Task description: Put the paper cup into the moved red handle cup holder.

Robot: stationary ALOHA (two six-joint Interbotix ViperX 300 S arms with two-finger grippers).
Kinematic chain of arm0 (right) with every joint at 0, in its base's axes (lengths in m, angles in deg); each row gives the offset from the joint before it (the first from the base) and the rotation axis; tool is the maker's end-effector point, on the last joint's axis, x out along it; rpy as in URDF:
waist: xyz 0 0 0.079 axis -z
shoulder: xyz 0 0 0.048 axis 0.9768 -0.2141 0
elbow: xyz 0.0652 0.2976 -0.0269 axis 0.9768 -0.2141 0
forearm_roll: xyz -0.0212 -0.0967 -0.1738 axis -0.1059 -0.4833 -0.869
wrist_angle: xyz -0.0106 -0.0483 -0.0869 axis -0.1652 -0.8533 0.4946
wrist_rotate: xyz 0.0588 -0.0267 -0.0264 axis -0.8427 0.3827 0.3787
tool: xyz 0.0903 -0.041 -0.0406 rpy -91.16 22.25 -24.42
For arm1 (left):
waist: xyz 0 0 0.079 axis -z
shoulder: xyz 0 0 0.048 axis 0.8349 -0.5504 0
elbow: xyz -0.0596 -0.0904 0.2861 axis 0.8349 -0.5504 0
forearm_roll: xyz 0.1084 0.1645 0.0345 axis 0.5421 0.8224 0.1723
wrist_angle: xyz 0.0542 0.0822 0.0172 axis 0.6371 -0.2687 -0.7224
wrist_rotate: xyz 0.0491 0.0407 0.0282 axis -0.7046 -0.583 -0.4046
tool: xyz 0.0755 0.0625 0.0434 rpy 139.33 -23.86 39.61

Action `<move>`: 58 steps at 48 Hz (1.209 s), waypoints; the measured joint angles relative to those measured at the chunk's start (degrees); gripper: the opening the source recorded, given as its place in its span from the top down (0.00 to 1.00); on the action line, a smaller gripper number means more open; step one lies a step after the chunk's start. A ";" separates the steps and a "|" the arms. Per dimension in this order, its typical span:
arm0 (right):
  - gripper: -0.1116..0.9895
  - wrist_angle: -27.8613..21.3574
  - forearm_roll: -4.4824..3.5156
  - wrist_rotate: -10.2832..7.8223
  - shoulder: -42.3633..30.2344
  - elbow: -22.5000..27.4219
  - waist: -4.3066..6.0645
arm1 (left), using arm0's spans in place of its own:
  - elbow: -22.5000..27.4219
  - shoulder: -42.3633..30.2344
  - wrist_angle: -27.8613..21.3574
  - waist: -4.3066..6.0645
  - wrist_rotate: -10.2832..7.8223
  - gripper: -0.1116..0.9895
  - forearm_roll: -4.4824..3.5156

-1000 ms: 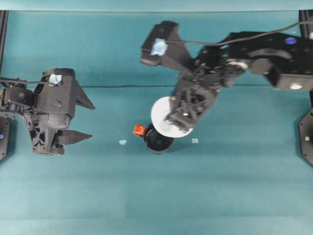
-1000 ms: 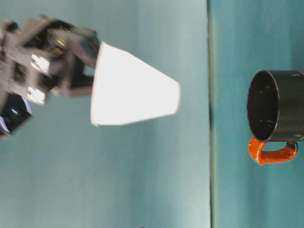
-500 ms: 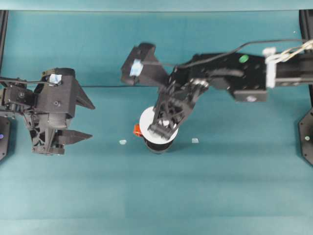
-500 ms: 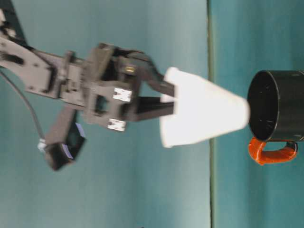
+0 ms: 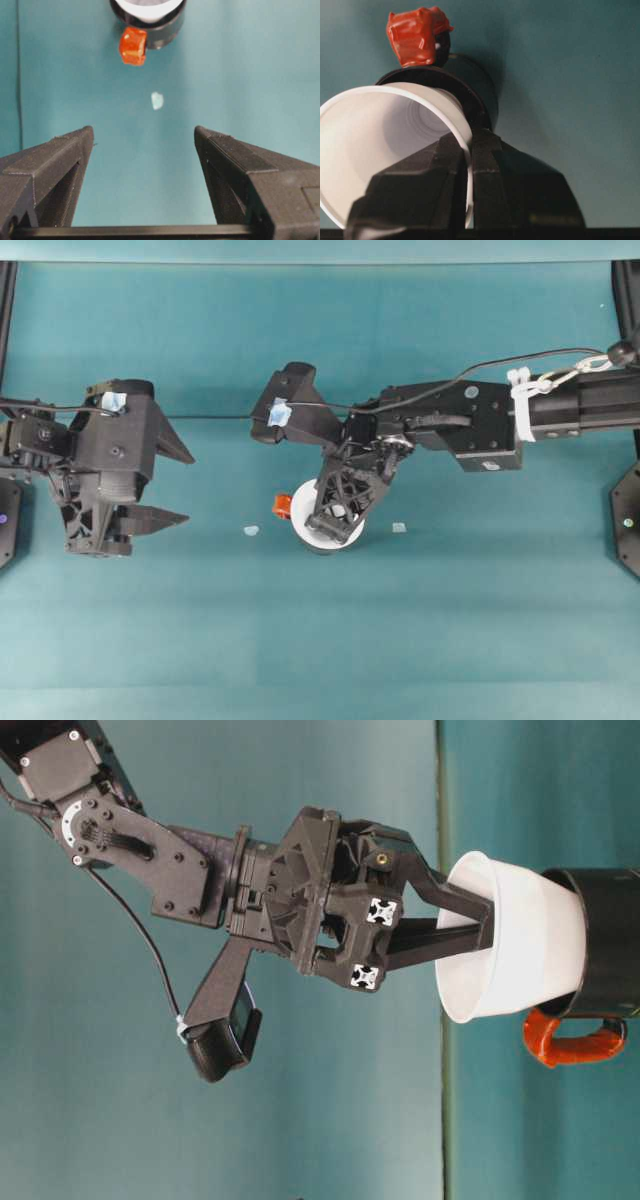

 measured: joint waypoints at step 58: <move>0.27 -4.48 -1.76 0.00 -2.55 4.75 -1.14 | -0.09 0.00 0.00 0.00 0.00 0.13 0.00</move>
